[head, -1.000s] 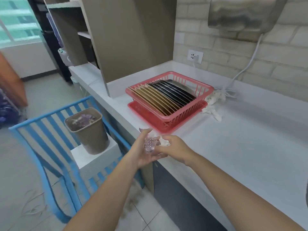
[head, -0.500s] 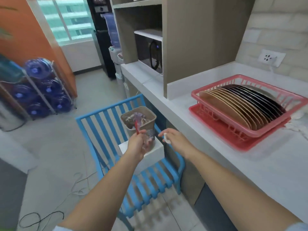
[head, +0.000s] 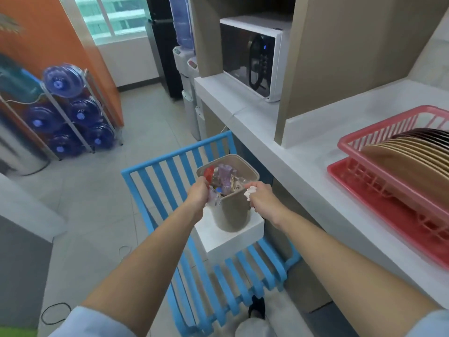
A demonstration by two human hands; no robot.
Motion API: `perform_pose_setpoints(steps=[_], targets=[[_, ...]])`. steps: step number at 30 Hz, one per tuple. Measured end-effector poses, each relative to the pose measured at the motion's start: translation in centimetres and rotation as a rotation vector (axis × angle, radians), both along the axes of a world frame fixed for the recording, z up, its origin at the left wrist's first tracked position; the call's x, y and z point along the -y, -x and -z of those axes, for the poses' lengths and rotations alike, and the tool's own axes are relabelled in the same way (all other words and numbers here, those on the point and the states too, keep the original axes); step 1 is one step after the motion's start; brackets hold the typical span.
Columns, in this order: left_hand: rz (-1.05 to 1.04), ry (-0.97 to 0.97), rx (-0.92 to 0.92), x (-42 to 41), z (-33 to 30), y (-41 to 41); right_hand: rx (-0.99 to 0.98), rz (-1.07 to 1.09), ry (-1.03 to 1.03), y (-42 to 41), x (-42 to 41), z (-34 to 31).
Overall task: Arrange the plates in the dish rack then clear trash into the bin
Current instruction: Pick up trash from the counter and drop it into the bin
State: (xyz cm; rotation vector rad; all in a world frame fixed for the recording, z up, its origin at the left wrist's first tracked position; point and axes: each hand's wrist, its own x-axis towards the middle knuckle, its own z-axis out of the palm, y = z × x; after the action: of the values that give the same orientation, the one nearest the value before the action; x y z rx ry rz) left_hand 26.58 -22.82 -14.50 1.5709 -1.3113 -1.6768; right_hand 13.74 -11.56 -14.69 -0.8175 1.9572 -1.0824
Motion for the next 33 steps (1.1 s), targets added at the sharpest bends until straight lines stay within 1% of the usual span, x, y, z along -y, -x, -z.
perform_pose_setpoints(steps=[2, 3, 6, 9, 11, 15, 18, 20, 22, 24, 26, 27, 30, 33], targets=[[0.049, 0.062, 0.164, 2.3, 0.9, 1.2, -0.037, -0.012, -0.028, 1.2, 2.2, 0.8], [0.105, 0.093, 0.225, 3.3, 1.0, 1.7, -0.06, -0.023, -0.033, 1.9, 3.3, 1.1], [0.316, 0.236, 0.289, 5.9, 1.3, 3.1, -0.169, -0.078, -0.022, 4.0, 7.0, 2.0], [0.432, 0.352, 0.377, 8.7, 2.3, 3.7, -0.277, -0.12, -0.039, 5.2, 10.0, 2.8], [0.447, 0.415, 0.409, 10.7, 2.9, 4.6, -0.34, -0.14, -0.08, 6.4, 12.2, 3.7], [0.452, 0.441, 0.476, 13.8, 5.7, 6.5, -0.361, -0.169, -0.17, 8.5, 15.4, 5.8], [0.604, 0.534, 0.672, 15.0, 8.4, 6.8, -0.415, -0.209, -0.184, 9.0, 16.6, 7.0], [0.738, 0.614, 0.874, 15.6, 9.8, 7.2, -0.455, -0.255, -0.193, 9.4, 17.7, 7.9], [0.891, 0.737, 1.095, 15.9, 10.8, 7.7, -0.474, -0.291, -0.231, 9.7, 18.5, 8.9], [1.024, 0.803, 1.242, 16.2, 11.7, 8.3, -0.48, -0.337, -0.288, 9.9, 19.2, 9.8], [1.157, 0.762, 1.325, 16.4, 12.6, 9.1, -0.483, -0.401, -0.338, 10.1, 19.8, 10.7], [1.211, 0.714, 1.331, 16.5, 13.0, 9.4, -0.476, -0.428, -0.357, 10.2, 20.2, 11.0], [1.326, 0.525, 1.25, 16.5, 13.7, 10.2, -0.451, -0.471, -0.404, 10.4, 21.0, 11.9], [1.417, 0.384, 1.18, 16.8, 14.5, 10.5, -0.489, -0.48, -0.414, 10.7, 21.7, 13.1]])
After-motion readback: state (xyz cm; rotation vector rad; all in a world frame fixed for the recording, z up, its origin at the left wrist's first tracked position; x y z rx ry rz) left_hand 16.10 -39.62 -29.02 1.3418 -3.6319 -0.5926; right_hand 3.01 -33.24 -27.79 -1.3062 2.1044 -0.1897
